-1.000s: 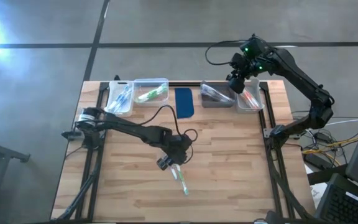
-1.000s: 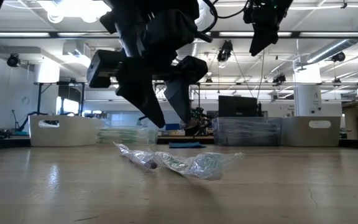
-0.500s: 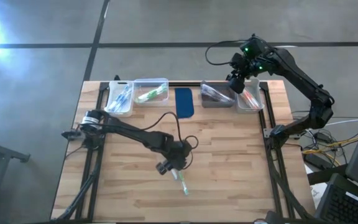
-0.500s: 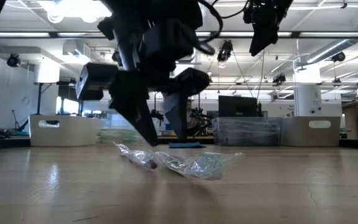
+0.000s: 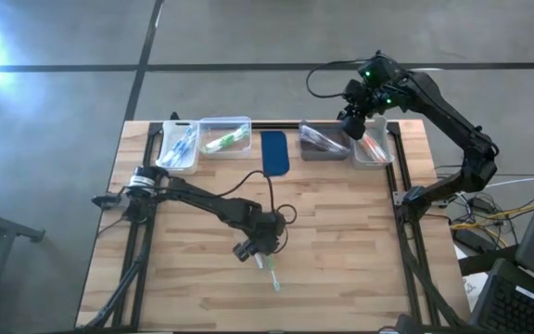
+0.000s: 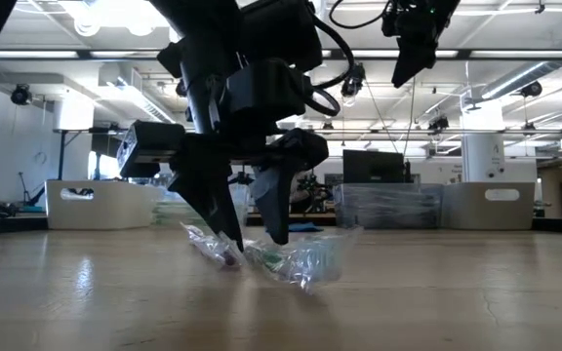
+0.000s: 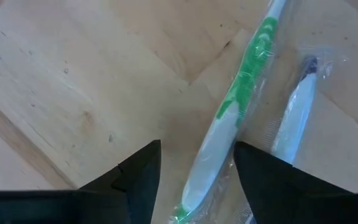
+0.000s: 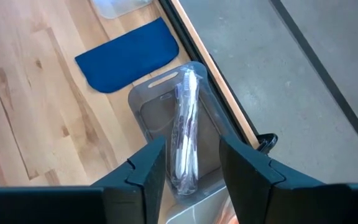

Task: Pick & Place Toothbrushes
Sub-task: Put the green toothbrush into the transparent bin

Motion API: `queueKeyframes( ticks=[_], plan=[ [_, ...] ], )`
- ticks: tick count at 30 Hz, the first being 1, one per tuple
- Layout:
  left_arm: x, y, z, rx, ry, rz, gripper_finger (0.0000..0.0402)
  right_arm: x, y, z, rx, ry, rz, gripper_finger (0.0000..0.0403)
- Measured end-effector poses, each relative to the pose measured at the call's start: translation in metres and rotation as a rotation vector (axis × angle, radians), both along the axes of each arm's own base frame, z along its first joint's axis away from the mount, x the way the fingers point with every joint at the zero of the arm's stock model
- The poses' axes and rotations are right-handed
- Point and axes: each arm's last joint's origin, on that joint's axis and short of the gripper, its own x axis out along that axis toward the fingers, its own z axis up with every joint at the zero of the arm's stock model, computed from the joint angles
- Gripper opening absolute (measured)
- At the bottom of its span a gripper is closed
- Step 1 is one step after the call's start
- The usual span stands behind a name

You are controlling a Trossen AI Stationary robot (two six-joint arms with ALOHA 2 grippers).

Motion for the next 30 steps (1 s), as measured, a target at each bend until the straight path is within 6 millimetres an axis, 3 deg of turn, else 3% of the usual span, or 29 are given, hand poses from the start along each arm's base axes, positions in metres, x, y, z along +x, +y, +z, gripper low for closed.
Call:
queueKeyframes(
  ticks=[5, 22, 30],
  plan=[
    [0.0003, -0.0004, -0.0017, -0.006, 0.004, -0.016, 0.0191, 0.0000, 0.0000, 0.0000, -0.001, 0.000, 0.000, 0.0131],
    [0.0031, -0.0012, -0.0011, 0.021, -0.045, -0.067, 0.0063, 0.0001, -0.0001, 0.0001, -0.005, 0.001, 0.005, 0.0105],
    [0.0046, -0.0009, -0.0005, 0.026, -0.062, -0.064, 0.0022, 0.0001, -0.0002, 0.0001, -0.006, 0.002, 0.005, 0.0118]
  ],
)
